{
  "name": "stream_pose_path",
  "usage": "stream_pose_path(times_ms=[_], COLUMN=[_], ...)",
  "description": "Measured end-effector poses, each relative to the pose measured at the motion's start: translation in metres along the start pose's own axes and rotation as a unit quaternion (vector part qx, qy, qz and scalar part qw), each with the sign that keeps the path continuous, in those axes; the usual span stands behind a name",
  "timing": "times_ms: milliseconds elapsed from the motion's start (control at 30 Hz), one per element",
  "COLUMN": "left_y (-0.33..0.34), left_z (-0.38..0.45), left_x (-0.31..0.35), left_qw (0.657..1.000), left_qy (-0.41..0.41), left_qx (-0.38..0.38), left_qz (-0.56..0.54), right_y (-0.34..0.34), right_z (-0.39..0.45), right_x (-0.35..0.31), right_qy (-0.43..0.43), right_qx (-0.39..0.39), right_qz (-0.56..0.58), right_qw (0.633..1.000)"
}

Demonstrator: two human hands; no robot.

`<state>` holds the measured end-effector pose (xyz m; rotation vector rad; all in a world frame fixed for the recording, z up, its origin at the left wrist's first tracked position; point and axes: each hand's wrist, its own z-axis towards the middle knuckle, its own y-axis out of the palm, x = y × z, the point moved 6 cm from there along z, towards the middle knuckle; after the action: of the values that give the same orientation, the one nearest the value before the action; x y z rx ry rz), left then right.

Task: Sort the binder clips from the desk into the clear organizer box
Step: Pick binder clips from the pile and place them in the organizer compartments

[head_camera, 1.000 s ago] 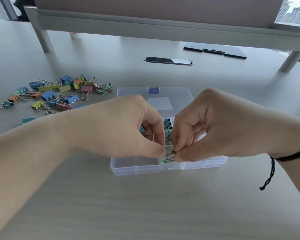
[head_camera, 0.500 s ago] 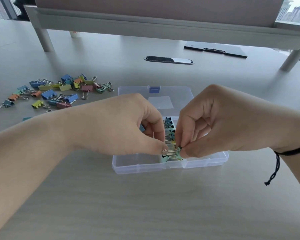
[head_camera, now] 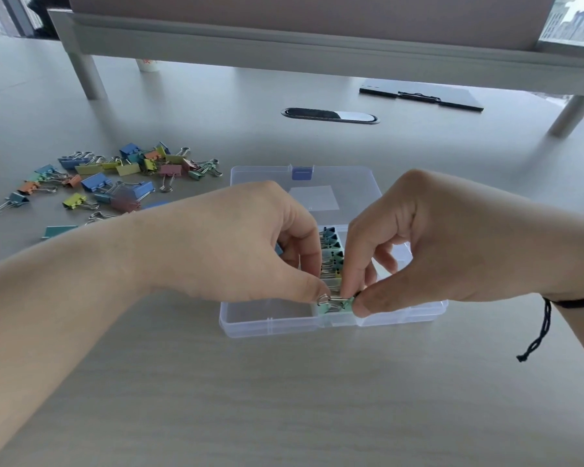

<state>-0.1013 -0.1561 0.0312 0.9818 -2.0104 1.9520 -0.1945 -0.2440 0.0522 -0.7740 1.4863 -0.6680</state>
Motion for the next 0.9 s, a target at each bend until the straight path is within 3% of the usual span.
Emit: stream_pose_path(times_ms=[567, 900], left_y=[0.001, 0.0], left_z=[0.001, -0.001], left_x=[0.001, 0.001], left_qw=[1.0, 0.999], left_qy=[-0.016, -0.028], left_qx=[0.016, 0.021], left_qz=[0.0, -0.016], right_y=[0.001, 0.005], right_z=[0.002, -0.004], right_x=[0.001, -0.009], right_qy=[-0.012, -0.006], right_qx=[0.012, -0.015], right_qz=[0.02, -0.091], right_qw=[1.0, 0.996])
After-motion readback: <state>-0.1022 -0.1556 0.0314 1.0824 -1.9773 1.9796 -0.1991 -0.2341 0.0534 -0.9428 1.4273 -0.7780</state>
